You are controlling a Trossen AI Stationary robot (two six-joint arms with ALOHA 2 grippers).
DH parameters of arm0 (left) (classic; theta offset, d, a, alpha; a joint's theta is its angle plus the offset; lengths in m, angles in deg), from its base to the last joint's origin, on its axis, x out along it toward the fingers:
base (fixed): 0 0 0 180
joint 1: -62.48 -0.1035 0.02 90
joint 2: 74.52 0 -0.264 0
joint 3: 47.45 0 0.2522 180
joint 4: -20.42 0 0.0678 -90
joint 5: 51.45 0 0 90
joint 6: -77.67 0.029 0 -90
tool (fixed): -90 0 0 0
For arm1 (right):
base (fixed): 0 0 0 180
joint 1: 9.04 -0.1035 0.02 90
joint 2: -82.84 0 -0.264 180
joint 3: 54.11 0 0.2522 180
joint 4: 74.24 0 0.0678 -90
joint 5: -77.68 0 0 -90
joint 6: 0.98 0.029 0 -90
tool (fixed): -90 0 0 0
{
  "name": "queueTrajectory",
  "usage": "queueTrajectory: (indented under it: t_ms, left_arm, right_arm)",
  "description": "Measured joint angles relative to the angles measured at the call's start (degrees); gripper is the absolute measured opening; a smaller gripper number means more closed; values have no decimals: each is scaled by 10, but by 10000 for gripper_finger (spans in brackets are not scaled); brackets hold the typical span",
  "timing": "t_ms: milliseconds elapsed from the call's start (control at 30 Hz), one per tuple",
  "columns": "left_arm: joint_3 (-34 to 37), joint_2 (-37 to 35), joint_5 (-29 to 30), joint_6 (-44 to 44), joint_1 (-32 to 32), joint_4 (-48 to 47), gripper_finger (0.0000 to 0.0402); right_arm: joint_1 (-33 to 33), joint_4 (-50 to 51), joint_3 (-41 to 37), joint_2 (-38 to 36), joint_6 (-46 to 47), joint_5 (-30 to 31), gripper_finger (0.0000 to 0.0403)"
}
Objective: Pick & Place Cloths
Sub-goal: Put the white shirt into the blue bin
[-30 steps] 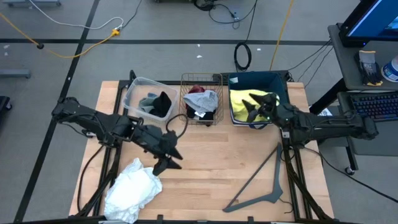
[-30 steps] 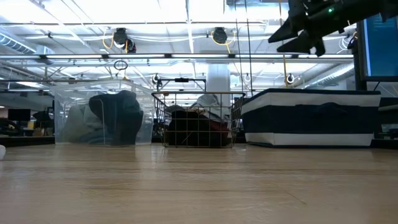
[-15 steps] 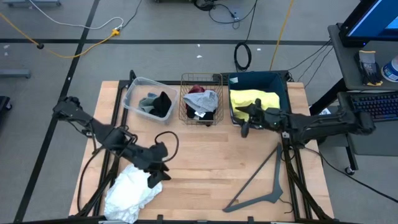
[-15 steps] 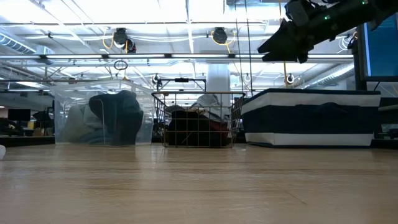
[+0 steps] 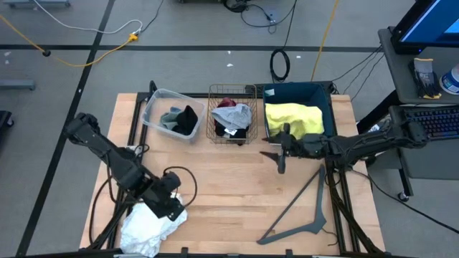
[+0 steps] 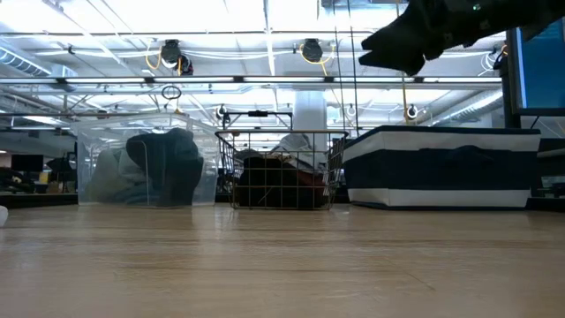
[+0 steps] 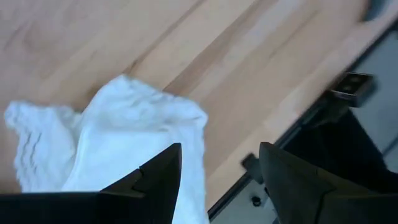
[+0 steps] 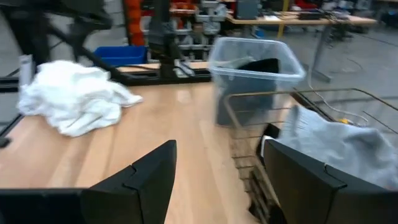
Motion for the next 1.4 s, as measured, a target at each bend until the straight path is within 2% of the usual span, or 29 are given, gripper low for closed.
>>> queueTrajectory:
  t_ms: [333, 500, 700, 967, 1400]
  left_arm:
    - [0, 43, -18, -128, 47, -60, 218]
    - [0, 57, -22, -171, 68, -59, 218]
    - [0, 96, -57, -191, 84, -55, 218]
    - [0, 171, -62, -171, 92, -55, 218]
    - [-1, 308, -77, -51, 92, -26, 218]
  right_arm:
    - [-87, -64, 0, 33, -59, 0, 235]
    - [-104, -68, 0, 36, -60, 1, 235]
    - [-107, -68, 0, 36, -61, 2, 236]
    - [-107, -67, 0, 36, -60, 2, 236]
    - [-107, -67, 0, 36, -59, 2, 236]
